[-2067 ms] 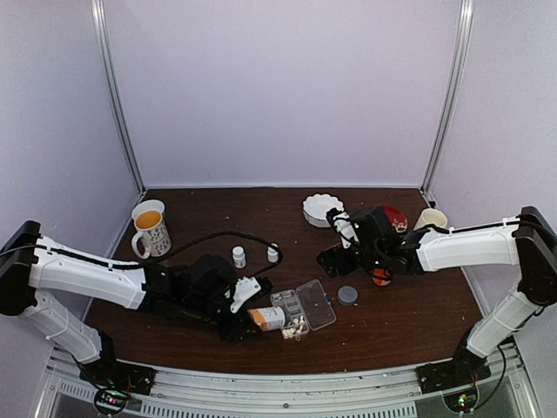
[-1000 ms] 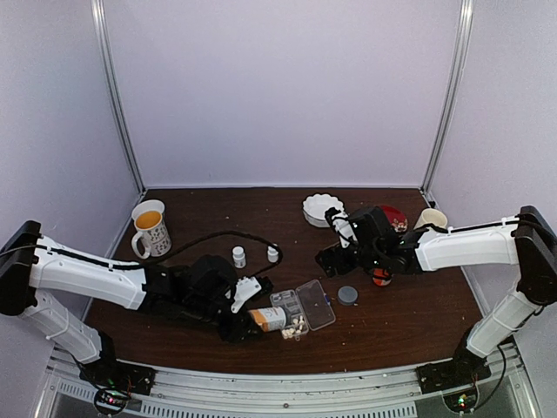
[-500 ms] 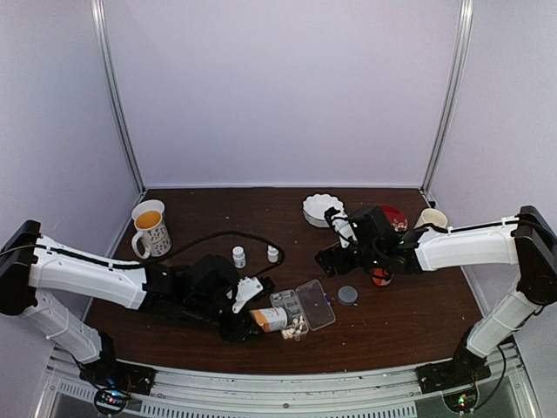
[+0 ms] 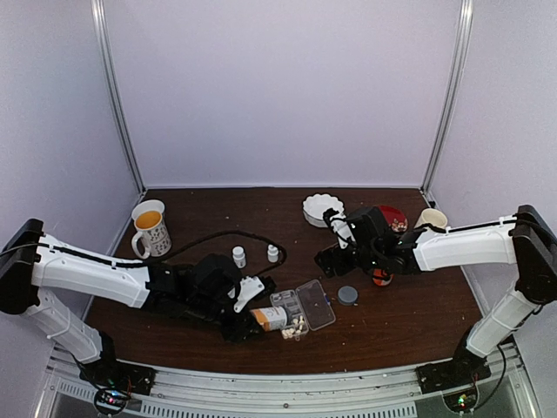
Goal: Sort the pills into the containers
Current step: Pick up the pill from the compartment of the pill container.
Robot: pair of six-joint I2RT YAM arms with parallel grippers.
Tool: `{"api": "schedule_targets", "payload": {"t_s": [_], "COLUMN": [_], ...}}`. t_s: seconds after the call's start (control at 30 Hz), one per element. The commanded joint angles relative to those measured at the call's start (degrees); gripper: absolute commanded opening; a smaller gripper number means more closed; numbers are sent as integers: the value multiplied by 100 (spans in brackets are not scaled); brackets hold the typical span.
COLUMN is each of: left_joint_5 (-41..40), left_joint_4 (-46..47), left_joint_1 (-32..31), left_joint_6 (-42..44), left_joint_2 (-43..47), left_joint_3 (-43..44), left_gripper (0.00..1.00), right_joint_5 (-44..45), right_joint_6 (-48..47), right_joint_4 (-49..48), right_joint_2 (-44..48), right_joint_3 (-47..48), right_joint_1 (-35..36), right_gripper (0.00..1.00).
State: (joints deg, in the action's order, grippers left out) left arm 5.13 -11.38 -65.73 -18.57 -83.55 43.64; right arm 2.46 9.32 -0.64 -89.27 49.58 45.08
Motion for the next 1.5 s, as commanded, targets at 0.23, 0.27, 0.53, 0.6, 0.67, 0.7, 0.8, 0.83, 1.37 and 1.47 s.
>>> {"api": "schedule_targets", "payload": {"t_s": [0.23,0.27,0.53,0.6,0.67,0.7,0.8,0.83,1.37,1.47], "left_joint_5": [-27,21,132,73,-32,-72,-156,-179,-1002,-988], "left_joint_4": [160,224,1852,2003,1940,1943,2290,2528,1817,2043], "left_joint_1": [-19,-24,-27,-25,-27,-27,-22,-25,-27,-27], "left_joint_6": [19,1,-69,-112,-121,-128,-229,-300,617,876], "left_joint_2": [375,443,1050,1142,1212,1276,1572,1693,4271,4688], "left_joint_3": [-18,-17,-979,-1089,-1105,-1126,-1379,-1592,-1096,-919], "left_gripper": [0,0,0,0,0,0,0,0,0,0], "right_joint_5": [124,117,138,159,180,185,179,181,263,272], "right_joint_6": [-36,-42,-60,-64,-62,-62,-62,-58,-62,-62], "right_joint_4": [28,29,29,27,29,25,24,27,26,84], "right_joint_2": [-47,-43,30,49,58,59,68,68,52,34], "right_joint_3": [157,153,114,101,96,95,98,96,104,119], "right_joint_1": [55,54,69,71,72,71,71,71,89,98], "right_gripper": [89,89,89,89,89,89,89,89,89,89]}}
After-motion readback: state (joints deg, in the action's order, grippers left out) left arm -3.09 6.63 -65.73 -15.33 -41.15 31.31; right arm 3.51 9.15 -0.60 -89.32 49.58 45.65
